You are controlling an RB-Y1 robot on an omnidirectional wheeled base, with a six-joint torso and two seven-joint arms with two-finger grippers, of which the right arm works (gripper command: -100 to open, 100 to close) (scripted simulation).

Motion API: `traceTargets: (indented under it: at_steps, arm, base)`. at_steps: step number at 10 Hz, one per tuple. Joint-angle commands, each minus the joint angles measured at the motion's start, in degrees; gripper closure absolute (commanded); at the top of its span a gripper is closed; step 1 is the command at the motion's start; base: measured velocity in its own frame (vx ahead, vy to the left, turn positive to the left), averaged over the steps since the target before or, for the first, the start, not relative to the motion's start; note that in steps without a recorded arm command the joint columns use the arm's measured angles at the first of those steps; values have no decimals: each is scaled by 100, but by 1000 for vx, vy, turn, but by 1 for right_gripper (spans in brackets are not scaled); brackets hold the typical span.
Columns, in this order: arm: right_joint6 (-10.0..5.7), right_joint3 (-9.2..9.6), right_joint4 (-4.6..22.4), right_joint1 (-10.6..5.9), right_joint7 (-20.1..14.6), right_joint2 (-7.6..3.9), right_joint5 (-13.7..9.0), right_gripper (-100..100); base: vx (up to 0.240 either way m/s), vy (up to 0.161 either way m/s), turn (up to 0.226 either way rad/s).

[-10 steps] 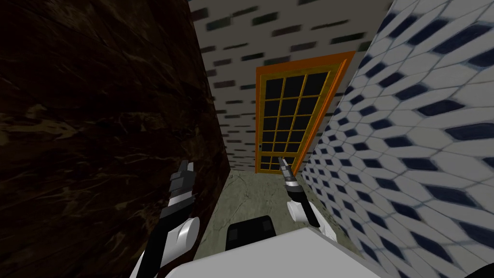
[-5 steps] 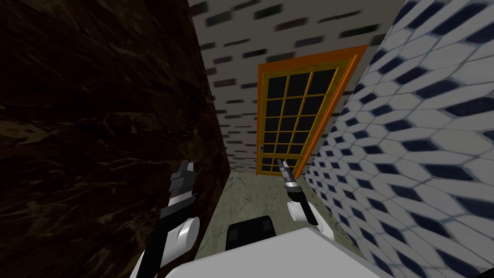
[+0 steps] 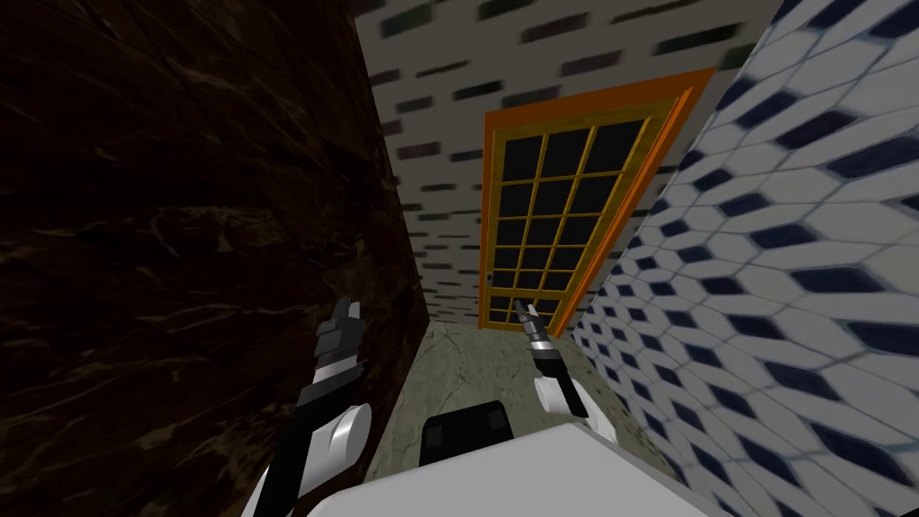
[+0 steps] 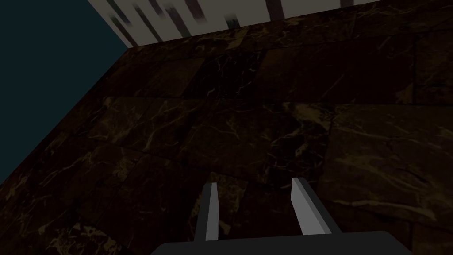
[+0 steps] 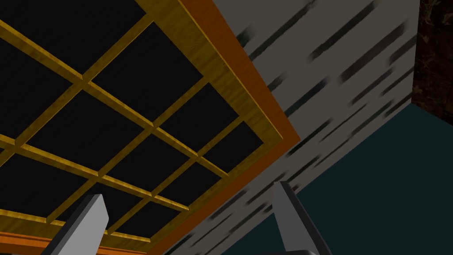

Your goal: Pull the door open

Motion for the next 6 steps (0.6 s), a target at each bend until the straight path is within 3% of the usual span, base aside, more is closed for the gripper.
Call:
traceTargets:
  at_steps: [1,6]
  arm:
    - [-32,-25,179,-23,248,1,-29,-100]
    - [-96,-128,823,-210,958,-6,-127,-100]
  base:
    - [88,-7,24]
    - [103,0,22]
